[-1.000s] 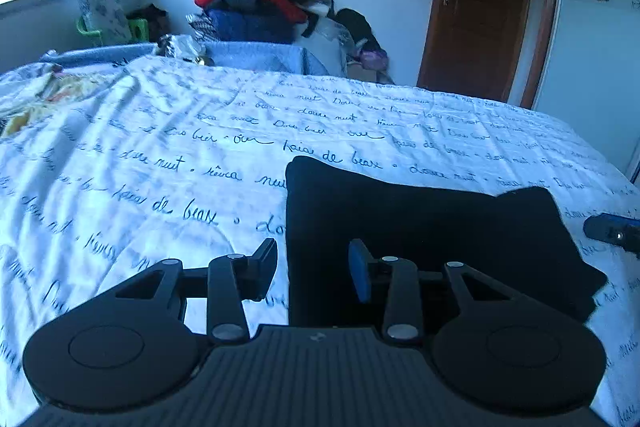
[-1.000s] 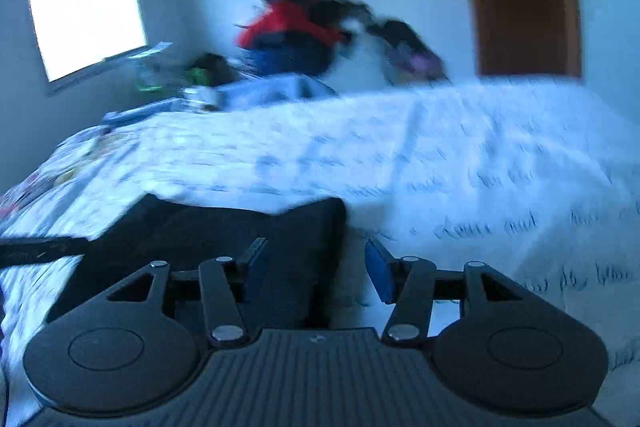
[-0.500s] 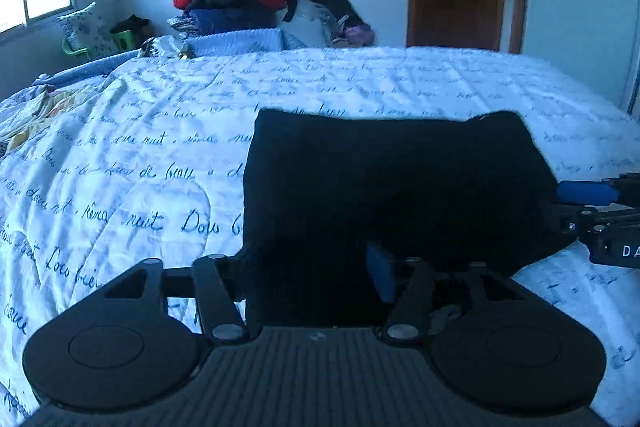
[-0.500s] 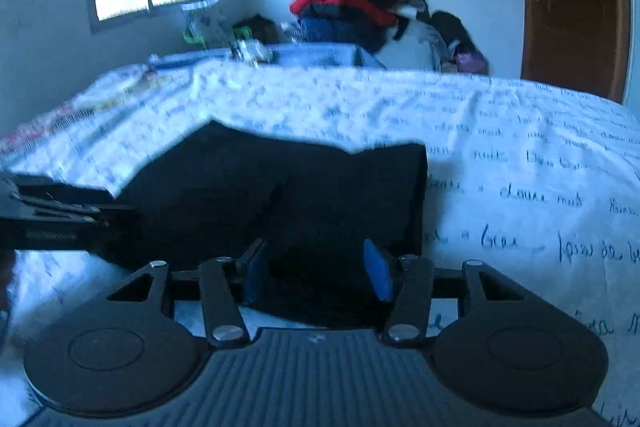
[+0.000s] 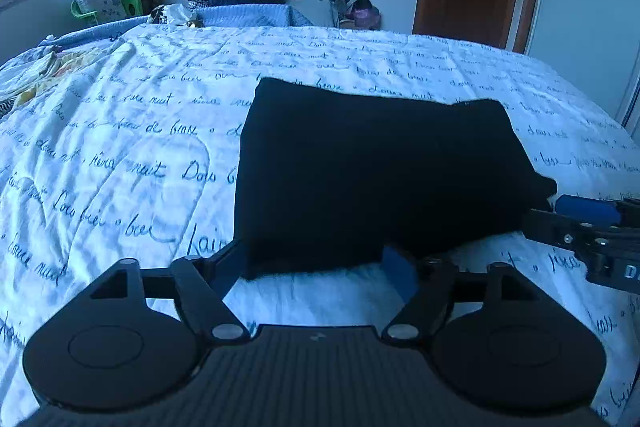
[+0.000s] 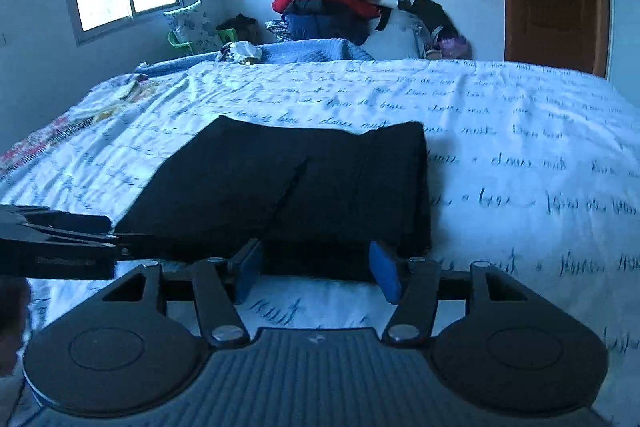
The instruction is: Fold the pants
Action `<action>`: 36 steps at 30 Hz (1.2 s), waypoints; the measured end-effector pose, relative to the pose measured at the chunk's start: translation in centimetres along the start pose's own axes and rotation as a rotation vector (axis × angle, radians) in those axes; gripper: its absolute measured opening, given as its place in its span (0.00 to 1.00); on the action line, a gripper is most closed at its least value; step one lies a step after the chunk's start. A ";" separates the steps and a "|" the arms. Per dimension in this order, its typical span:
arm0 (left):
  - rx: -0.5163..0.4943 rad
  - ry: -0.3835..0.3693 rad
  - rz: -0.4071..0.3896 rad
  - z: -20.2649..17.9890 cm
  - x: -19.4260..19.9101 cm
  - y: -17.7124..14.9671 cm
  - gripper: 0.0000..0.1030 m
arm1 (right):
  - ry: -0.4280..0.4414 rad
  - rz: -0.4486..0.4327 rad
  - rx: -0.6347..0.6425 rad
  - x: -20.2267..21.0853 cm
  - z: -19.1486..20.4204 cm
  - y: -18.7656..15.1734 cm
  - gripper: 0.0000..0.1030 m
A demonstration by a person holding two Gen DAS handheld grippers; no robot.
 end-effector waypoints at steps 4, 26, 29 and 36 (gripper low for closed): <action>0.004 -0.002 0.026 -0.3 -0.2 -1.1 0.79 | 0.000 0.013 -0.006 1.0 1.1 -1.1 0.70; 0.041 0.027 0.045 -1.5 -0.5 -4.4 0.88 | -0.037 0.054 -0.060 1.3 3.3 -4.7 0.78; 0.040 0.031 0.038 -1.6 -0.6 -4.6 0.90 | -0.054 0.055 -0.048 1.0 3.5 -5.0 0.78; 0.040 0.039 0.023 -1.6 -0.7 -4.9 0.92 | -0.061 0.051 -0.042 0.6 3.7 -5.4 0.78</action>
Point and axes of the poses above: each gripper's, at about its wrist camera, not at the fingertips, and x roughly against the way its jaws point, z to its left, y to its top, the point moved 5 cm from there along -x, roughly the way its jaws point, and after that the axes turned 14 degrees about z, right-handed, at the moved point
